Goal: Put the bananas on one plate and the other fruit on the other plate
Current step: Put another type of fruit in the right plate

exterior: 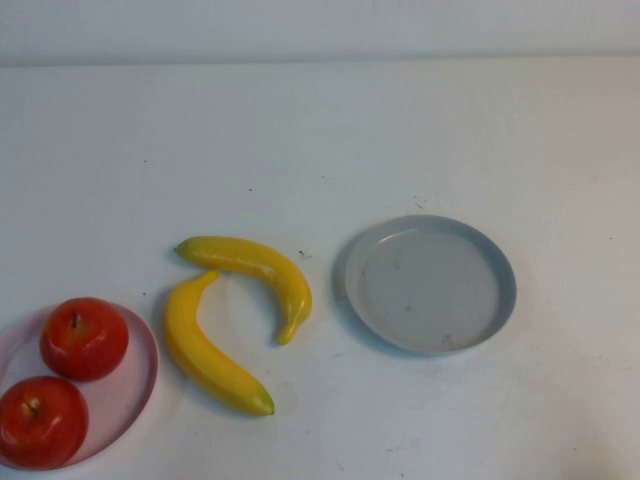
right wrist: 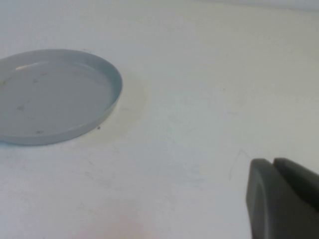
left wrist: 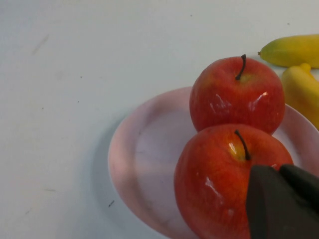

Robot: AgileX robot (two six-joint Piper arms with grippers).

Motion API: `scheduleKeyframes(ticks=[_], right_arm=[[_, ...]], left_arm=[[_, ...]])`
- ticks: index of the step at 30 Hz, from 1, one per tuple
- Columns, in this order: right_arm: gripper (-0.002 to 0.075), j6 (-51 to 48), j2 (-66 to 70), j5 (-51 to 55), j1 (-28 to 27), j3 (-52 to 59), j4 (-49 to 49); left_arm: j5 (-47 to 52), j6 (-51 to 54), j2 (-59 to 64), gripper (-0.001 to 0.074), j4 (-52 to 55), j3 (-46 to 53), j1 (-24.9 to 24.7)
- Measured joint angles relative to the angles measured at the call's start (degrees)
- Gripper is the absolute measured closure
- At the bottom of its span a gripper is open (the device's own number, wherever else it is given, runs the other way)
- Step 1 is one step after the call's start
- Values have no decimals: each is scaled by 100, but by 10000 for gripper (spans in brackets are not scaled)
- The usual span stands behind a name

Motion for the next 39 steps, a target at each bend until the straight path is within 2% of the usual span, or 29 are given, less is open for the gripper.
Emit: scheduleKeyframes(ticks=[3,10,13,19,24,28,35,39], right_arm=[[743,0,0,-388,0,0,342],[743,0,0,-1846,0,0,2182],[743,0,0,-1912,0,-12,2970],[743,0,556,-398,0,-1042,3472],[743,-121,1965,1567,0,-2370,3006],[743,-888,3106,2631,0,-3202,2717],[743,-2072,4956,3273,14,-4154,2791],[743,-2302,5800,3225,506,-4607,2727]], left_arm=[[0,0,0,731,0,0,0],[0,0,0,731,0,0,0],[0,10,0,731,0,0,0],[0,10,0,731,0,0,0],[0,19,0,731,0,0,0],[0,19,0,731,-30,0,0],[0,19,0,731,-30,0,0],[0,19,0,731,-30,0,0]])
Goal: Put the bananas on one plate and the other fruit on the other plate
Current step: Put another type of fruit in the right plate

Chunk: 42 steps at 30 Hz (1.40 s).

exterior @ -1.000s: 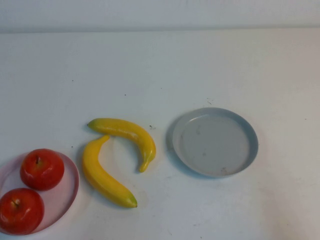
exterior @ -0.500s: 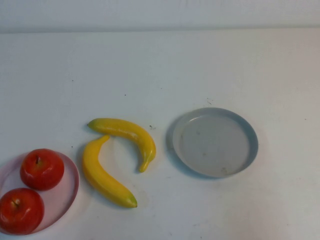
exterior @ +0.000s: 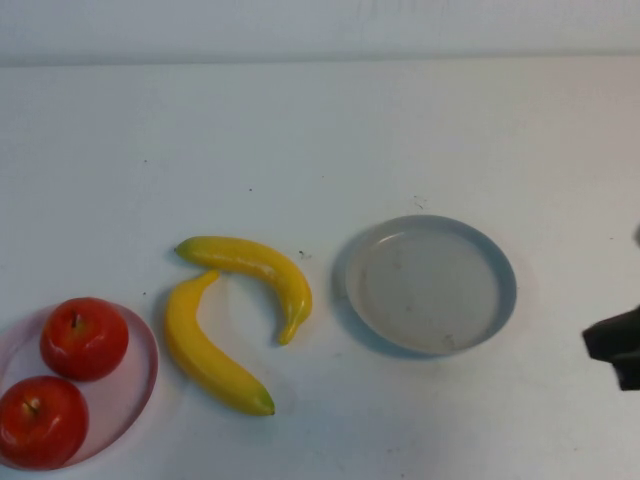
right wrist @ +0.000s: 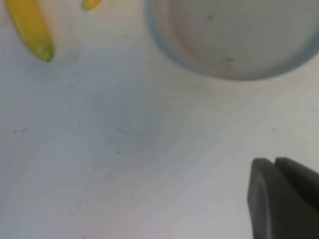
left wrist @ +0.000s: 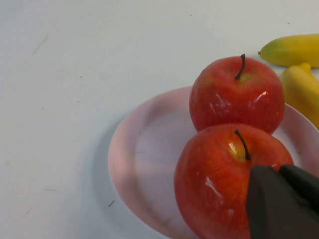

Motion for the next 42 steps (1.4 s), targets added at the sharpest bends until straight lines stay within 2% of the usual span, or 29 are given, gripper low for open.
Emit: scheduleKeyframes(ticks=[7,10,12,16,20,24,32,37,42], right_arm=[[742,149,1590,-176,1748,-1060,-399],[721,163,2298,-176,2340,-1645,-424],[678,167,2743,-176,2653,-2000,-438],[540,311,3642,-176,3204,-2747,-539],[394,746,4367,-165,3586,-3582,-842],[335,1388,5019,11,3867,-4377,-1404],[323,1925,6253,724,4144,-5981,-1897],[323,2033,6736,932,4323,-6594,-1983],[323,2584,7189,1158,4347,-7082,-2211]], left_arm=[[0,0,0,731,0,0,0],[0,0,0,731,0,0,0],[0,0,0,731,0,0,0],[0,0,0,731,0,0,0],[0,0,0,731,0,0,0],[0,0,0,731,0,0,0],[0,0,0,731,0,0,0],[0,0,0,731,0,0,0],[0,0,0,731,0,0,0]])
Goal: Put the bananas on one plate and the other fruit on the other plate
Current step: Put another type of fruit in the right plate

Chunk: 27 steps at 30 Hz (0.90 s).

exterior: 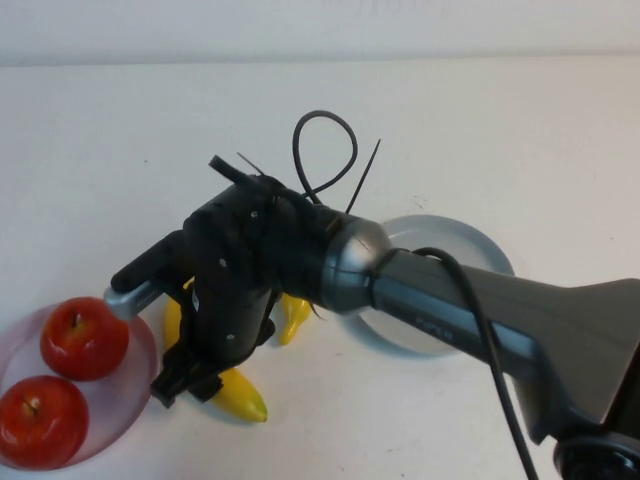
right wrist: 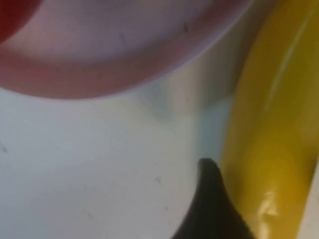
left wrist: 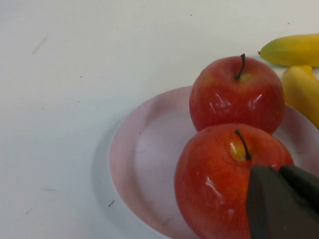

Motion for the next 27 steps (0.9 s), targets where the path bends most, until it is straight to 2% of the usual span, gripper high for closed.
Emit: scheduleKeyframes(ticks=[9,14,16,22,27], right_arm=[[325,107,432,116,0,-207,-343],[423,129,432,116,0,-219,-392],[422,143,369,130,0,-219,-381],[422,433,-364,460,-95,-208,-553],[422,1027,-1252,510,-565,257,-911]], left_arm=[[0,0,0,731,0,0,0],[0,0,0,731,0,0,0],[0,0,0,731,0,0,0],[0,0,0,731,0,0,0],[0,0,0,731,0,0,0]])
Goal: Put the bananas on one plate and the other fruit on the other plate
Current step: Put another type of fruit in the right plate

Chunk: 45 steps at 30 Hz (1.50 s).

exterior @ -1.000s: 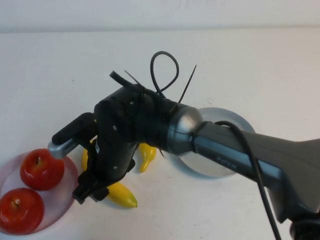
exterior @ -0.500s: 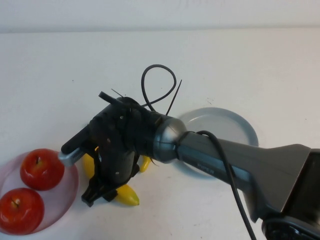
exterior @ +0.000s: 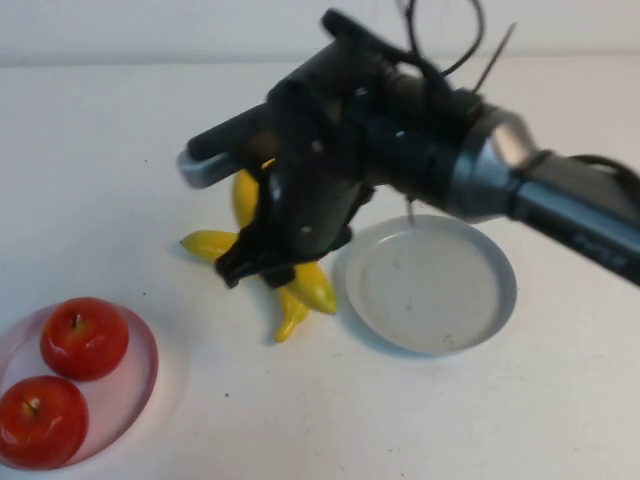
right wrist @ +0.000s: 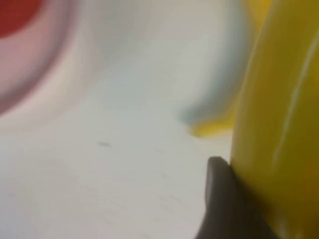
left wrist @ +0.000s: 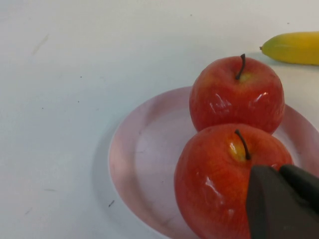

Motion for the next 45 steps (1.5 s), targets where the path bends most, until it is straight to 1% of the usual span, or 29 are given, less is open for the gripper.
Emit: scheduleKeyframes(ticks=[6,9,12,15,20,22,26,28,32,35,38,42,45], right_arm=[[422,521,-808,-314,-871,1542,-226],[422,571,-878,-594,-1264,2190,-221],[422,580,-878,-953,-1512,2644,-197],[422,580,-770,-1102,-1663,2716,-152],[413,580,-497,-1051,-1857,2748,187],[384,580,-435,-1037,-1895,2748,271],[280,580,-396,-1026,-1897,2748,346],[261,580,-396,-998,-1897,2737,351],[250,518,-455,-723,-1897,2506,364],[248,-24,-547,-614,-1779,2114,473],[248,-1180,-557,-698,-1579,1590,967],[246,-2871,-357,-1133,-1317,1056,1768],[246,-3475,-10,-1326,-1176,740,2118]], left_arm=[[0,0,0,731,0,0,0],[0,0,0,731,0,0,0],[0,0,0,731,0,0,0],[0,0,0,731,0,0,0],[0,0,0,731,0,0,0],[0,0,0,731,0,0,0],[0,0,0,731,0,0,0],[0,0,0,731,0,0,0],[0,0,0,731,0,0,0],[0,0,0,731,0,0,0],[0,0,0,731,0,0,0],[0,0,0,731,0,0,0],[0,0,0,731,0,0,0]])
